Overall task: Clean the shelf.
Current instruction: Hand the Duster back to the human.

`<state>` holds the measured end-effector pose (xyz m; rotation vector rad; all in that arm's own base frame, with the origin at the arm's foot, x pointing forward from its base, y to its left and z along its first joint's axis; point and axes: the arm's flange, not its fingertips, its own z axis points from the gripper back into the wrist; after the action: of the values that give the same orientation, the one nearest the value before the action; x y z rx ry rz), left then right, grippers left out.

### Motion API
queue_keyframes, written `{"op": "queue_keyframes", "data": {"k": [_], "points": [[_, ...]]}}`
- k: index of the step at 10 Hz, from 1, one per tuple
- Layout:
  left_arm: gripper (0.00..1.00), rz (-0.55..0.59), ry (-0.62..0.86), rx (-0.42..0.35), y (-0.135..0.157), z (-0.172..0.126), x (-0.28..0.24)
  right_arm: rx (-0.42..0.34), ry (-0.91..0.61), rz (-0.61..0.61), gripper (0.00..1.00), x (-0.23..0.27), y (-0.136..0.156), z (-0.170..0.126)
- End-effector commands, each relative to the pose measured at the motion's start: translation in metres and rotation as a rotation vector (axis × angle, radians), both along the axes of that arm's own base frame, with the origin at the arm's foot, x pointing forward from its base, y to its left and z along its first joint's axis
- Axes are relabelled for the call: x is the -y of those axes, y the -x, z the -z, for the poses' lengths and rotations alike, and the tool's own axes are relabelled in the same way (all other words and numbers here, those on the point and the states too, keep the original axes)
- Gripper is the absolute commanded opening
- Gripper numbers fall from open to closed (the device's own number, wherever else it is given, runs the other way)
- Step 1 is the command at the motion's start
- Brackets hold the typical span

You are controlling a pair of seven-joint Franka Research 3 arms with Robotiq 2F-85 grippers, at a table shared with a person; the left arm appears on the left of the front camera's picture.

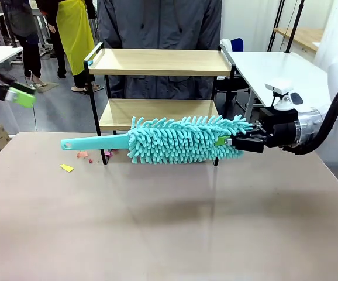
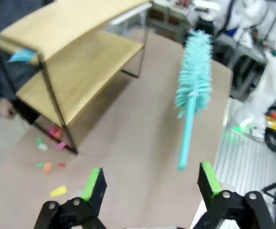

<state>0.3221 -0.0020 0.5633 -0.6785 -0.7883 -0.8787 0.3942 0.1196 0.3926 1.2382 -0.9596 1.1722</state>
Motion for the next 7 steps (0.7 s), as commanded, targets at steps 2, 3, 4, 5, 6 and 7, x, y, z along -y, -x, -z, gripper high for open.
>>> {"op": "queue_keyframes", "data": {"k": [2, 3, 4, 5, 6, 7], "points": [[1.0, -0.14, 0.032, 0.051, 0.009, 0.029, -0.038, 0.005, 0.001, -0.003, 0.0, -0.001, 0.0, -0.002], [1.0, -0.149, 0.023, 0.069, 0.008, 0.03, -0.042, 0.005, 0.001, -0.003, 0.0, -0.001, 0.0, -0.002], [1.0, -0.135, -0.001, 0.067, 0.006, 0.032, -0.039, 0.005, 0.001, -0.003, 0.0, -0.001, 0.0, -0.002], [1.0, -0.151, 0.007, 0.013, 0.005, 0.023, -0.052, 0.0, 0.0, 0.0, 0.16, 0.0, 0.0, 0.0], [1.0, -0.151, 0.007, 0.013, 0.005, 0.023, -0.052, 0.027, -0.022, 0.053, 0.16, 0.007, 0.0, -0.023], [1.0, -0.151, 0.007, 0.013, 0.005, 0.023, -0.052, 0.064, -0.036, 0.101, 0.16, 0.015, 0.003, -0.051]]}}
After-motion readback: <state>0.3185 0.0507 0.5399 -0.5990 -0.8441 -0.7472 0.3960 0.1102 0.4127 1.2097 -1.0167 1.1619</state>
